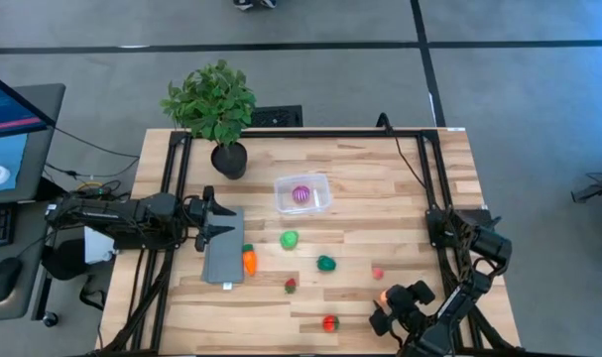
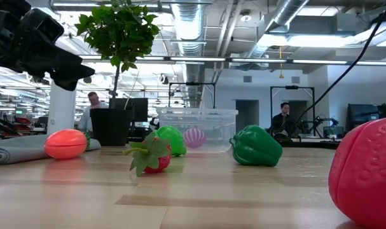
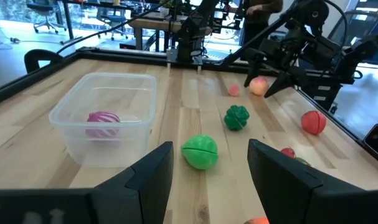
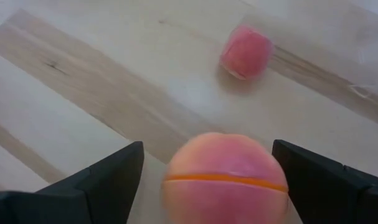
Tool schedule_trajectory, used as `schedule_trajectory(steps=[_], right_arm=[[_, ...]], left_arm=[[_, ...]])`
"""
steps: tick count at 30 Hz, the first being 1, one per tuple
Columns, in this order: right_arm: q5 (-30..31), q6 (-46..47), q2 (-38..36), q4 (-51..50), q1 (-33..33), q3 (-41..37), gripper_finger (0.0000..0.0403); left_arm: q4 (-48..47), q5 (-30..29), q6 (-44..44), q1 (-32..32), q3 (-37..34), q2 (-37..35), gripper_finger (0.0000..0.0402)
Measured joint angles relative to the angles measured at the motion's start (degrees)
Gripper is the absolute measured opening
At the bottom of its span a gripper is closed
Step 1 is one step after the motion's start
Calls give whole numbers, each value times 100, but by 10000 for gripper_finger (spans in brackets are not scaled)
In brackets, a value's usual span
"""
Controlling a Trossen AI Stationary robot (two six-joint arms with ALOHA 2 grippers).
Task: Pick and placing Produce into tupperware
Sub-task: Put the big peach into the transparent container
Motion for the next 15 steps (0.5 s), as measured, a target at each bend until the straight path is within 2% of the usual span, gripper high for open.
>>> schedule_trajectory(steps=[15], right_arm=[[-15,-15,0,-25,0,0,291]], left_arm=[[0,-7,4,0,1,0,197]])
